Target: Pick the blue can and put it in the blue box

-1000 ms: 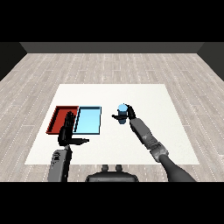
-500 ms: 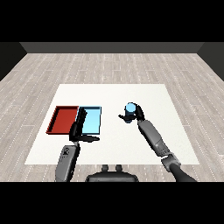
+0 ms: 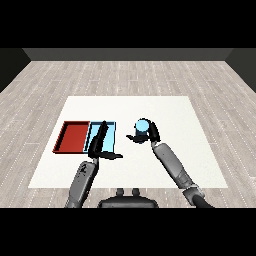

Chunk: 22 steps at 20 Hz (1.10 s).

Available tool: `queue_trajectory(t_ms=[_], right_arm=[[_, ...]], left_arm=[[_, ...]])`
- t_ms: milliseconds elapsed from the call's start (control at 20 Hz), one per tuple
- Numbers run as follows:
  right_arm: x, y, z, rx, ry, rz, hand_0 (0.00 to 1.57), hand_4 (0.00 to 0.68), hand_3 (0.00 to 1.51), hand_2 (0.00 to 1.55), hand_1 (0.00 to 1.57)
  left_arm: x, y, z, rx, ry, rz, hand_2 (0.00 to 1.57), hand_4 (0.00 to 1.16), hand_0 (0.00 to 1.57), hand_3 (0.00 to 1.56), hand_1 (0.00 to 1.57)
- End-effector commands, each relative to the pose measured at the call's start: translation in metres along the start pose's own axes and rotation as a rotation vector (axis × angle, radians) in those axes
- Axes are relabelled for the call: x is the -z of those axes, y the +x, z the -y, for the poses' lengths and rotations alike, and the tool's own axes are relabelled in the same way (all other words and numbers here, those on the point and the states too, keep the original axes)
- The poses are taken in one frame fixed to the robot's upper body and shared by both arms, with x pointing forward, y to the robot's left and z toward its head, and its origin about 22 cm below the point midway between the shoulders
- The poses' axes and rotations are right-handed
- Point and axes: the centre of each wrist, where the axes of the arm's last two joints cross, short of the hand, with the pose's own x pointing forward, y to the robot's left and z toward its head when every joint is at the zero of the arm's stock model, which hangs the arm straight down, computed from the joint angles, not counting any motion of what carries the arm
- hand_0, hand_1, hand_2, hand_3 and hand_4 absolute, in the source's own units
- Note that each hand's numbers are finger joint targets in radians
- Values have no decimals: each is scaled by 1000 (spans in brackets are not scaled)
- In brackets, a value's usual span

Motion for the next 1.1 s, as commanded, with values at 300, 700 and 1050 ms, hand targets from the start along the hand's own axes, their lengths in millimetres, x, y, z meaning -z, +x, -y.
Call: queue_trajectory(t_ms=[300,700,1050], right_arm=[[-17,57,-30,9,9,82,1503,585,1393,1461,1503],[-16,50,5,-6,-5,92,1460,589,1379,1438,1460],[-9,63,-18,-40,13,104,1478,576,1383,1449,1478]], left_arm=[[17,-16,19,-15,-57,-35,0,0,0,0,0],[-4,-24,34,-53,-48,-33,0,0,0,0,0],[8,-5,43,-34,-58,-38,0,0,0,0,0]])
